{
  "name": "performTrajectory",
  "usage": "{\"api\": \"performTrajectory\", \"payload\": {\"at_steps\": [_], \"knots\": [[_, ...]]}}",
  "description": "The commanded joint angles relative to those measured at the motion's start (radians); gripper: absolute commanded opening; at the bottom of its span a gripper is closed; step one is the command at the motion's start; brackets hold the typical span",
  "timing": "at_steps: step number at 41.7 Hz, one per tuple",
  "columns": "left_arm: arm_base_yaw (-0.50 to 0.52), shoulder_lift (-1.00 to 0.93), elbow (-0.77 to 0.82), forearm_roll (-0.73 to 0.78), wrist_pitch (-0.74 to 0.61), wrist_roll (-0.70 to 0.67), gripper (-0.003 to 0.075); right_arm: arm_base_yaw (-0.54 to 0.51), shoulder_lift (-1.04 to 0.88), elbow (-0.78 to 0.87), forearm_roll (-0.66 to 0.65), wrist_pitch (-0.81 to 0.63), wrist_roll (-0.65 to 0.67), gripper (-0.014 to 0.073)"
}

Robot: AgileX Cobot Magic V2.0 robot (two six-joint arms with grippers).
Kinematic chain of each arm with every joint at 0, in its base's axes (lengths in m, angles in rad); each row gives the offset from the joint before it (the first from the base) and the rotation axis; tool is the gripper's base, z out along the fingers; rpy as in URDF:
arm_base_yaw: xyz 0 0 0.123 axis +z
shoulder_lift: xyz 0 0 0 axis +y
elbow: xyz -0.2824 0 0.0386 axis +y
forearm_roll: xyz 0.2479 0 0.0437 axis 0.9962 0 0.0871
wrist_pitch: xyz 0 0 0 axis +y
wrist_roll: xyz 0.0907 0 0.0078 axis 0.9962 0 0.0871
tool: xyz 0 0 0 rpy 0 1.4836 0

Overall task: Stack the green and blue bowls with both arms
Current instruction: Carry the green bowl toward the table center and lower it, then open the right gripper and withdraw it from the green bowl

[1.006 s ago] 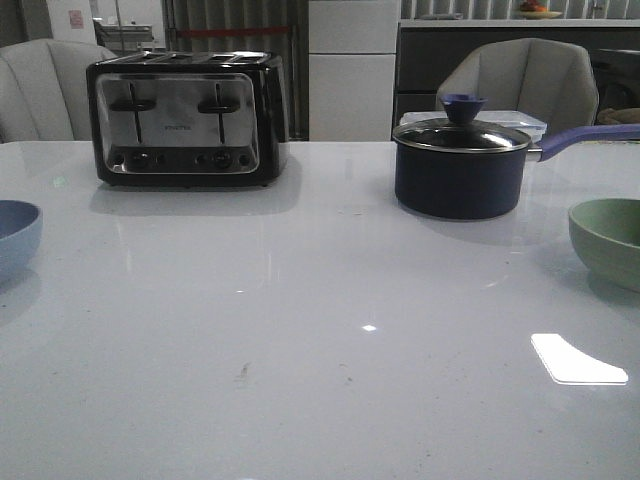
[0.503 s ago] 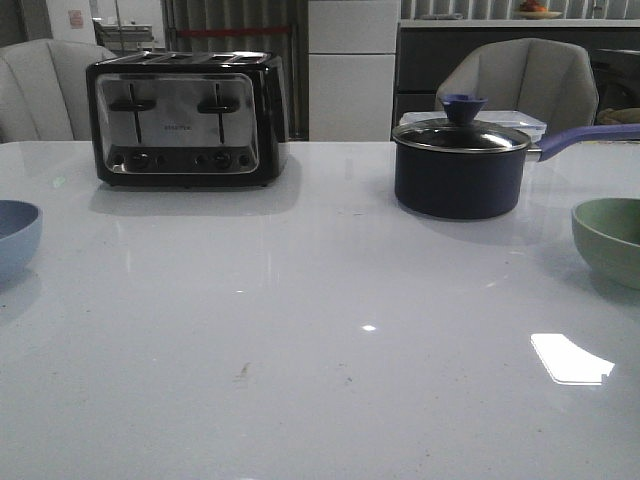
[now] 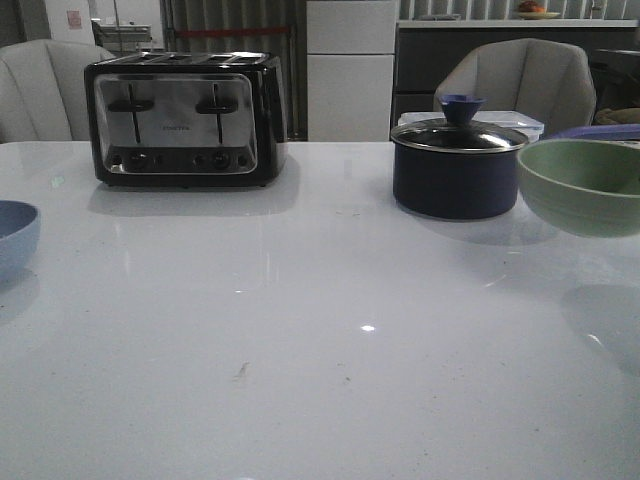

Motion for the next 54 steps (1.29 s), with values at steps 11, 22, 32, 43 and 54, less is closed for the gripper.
{"api": "performTrajectory", "payload": {"at_steps": [11, 22, 32, 43, 54], "knots": [[-0.004, 0.014, -0.031, -0.008, -0.074, -0.005, 0.0527, 0.322, -0.11, 0.042, 0.041, -0.035, -0.019, 0.0069], [-0.004, 0.014, -0.031, -0.008, -0.074, -0.005, 0.0526, 0.537, -0.086, 0.093, 0.04, -0.102, -0.018, 0.0069], [-0.004, 0.014, -0.031, -0.008, -0.074, -0.005, 0.0526, 0.603, -0.028, 0.096, 0.04, -0.146, -0.018, 0.007], [-0.004, 0.014, -0.031, -0.008, -0.074, -0.005, 0.0527, 0.603, 0.037, 0.096, 0.025, -0.152, -0.018, 0.0087], [-0.004, 0.014, -0.031, -0.008, -0.074, -0.005, 0.0526, 0.603, 0.023, 0.072, 0.01, -0.137, -0.018, 0.0457]]}}
